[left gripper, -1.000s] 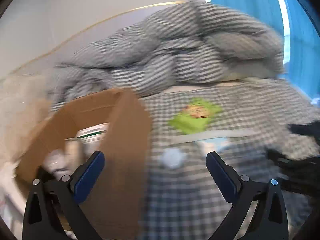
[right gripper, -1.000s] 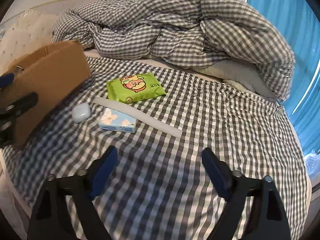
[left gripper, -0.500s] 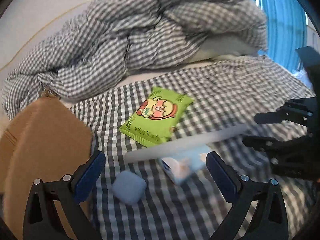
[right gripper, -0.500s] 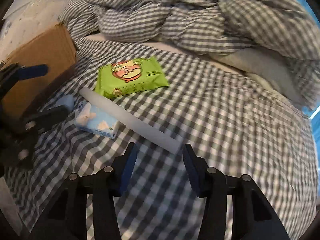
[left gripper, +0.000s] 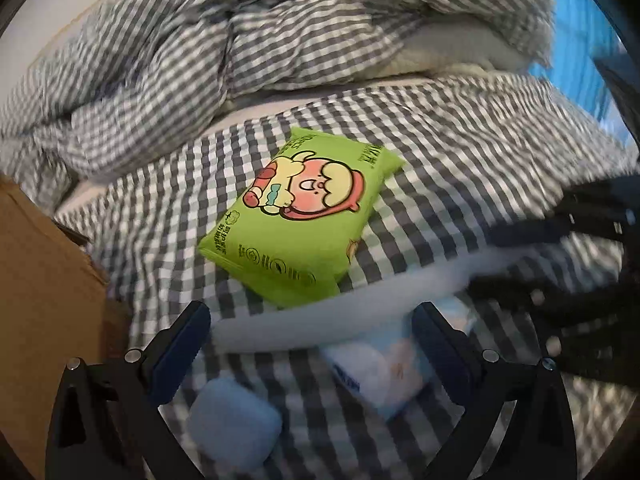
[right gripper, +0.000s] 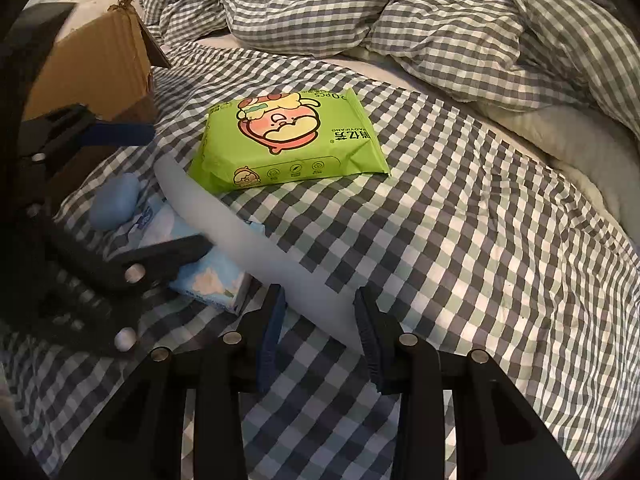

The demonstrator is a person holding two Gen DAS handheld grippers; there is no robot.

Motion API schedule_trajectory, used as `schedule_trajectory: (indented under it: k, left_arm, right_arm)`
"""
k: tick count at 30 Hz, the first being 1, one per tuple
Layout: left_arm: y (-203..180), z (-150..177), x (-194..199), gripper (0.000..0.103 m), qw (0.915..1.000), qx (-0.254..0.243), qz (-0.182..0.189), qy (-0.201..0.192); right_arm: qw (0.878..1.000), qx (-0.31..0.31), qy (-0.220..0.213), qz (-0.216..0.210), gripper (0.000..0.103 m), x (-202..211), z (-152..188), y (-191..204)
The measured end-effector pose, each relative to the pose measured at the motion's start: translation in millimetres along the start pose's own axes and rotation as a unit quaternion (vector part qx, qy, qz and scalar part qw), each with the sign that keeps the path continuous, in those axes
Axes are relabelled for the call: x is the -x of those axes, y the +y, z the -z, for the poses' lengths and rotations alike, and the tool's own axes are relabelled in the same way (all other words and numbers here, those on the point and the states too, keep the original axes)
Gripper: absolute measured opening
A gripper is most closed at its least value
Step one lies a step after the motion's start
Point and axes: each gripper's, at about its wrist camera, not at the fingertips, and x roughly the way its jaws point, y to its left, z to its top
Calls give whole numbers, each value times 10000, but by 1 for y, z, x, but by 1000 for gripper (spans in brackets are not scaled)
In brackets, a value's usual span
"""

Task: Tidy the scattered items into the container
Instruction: 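Move both grippers back toward the white tube and earbud case on the bed, then grasp the white plastic tube with the left gripper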

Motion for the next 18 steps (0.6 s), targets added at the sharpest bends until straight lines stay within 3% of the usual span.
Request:
schedule_trajectory:
  k: [8, 9, 10, 11, 12, 14, 15, 18]
  left_arm:
    - [3, 0, -5, 103, 9997, -4, 187, 166]
    - [3, 0, -5, 96, 9996, 19, 245, 162]
    - [3, 0, -3, 87, 9992, 49, 384, 140]
    - [3, 0, 0, 58, 9983, 51, 569, 102]
    - [-1, -1, 4, 38, 9980, -24, 625, 48]
    - [-14, -1, 10, 22, 9988, -380, 297, 1]
    - [-18, 0, 13, 19, 9984, -515, 211, 7]
    - [-18, 3, 25, 13, 9978, -383, 545, -68]
  right_arm:
    - [9982, 459, 185, 345, 38, -13, -4, 17]
    - [9984, 386, 197, 351, 32, -14, -7, 15]
    - [9986, 298, 205, 373, 14, -14, -10, 13]
    - [9988, 192, 185, 412, 5, -12, -11, 9]
    - [9994, 7, 141, 308, 5, -7, -13, 4]
    - [9996, -254, -22, 101, 5, 6, -13, 1]
    - [9994, -288, -148, 118, 5, 15, -13, 2]
    - [9982, -344, -483, 98, 5, 44, -16, 7]
